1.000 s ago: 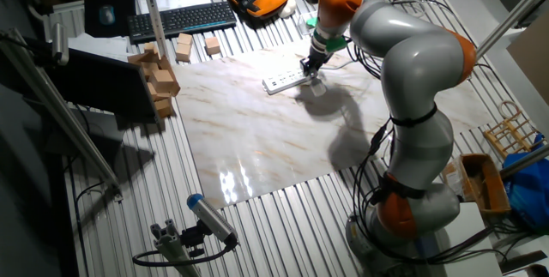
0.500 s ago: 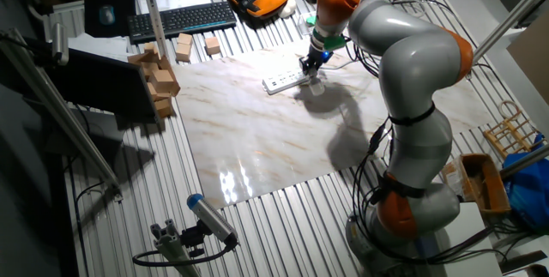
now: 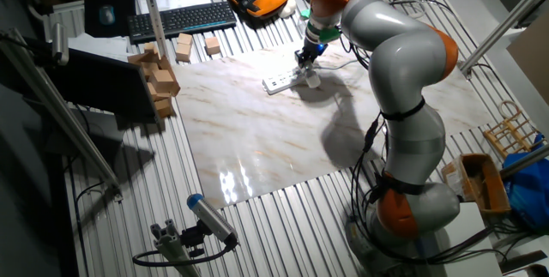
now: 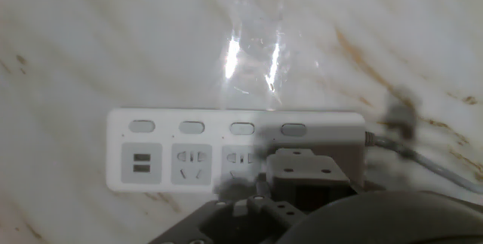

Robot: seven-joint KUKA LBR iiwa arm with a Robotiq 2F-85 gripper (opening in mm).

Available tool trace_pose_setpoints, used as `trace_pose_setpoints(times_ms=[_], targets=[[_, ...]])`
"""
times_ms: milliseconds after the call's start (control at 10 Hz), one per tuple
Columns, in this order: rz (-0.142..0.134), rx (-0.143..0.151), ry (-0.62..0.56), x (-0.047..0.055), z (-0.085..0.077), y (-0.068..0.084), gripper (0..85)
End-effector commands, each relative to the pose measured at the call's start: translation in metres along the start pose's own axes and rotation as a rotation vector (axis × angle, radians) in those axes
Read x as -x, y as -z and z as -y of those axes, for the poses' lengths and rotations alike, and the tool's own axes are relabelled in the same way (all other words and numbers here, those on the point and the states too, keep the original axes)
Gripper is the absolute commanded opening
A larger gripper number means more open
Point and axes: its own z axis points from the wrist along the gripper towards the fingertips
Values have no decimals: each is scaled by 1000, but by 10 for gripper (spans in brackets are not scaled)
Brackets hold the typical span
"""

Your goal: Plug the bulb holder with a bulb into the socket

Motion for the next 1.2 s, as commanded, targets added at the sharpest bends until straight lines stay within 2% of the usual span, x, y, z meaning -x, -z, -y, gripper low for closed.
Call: trace_pose_setpoints(times_ms=[0,200,400,500,800,1000,1100], targets=[[-1,-3,4,-1,1,-2,0],[-16,0,4,-5,-3,-2,0],[-14,-8,7,-5,-3,-6,0],[-15,5,9,-6,1,-8,0],[-16,3,1,-10,0,-11,0],[-26,-2,-1,-11,-1,-6,0],[-40,-12,-1,-13,-1,-3,0]])
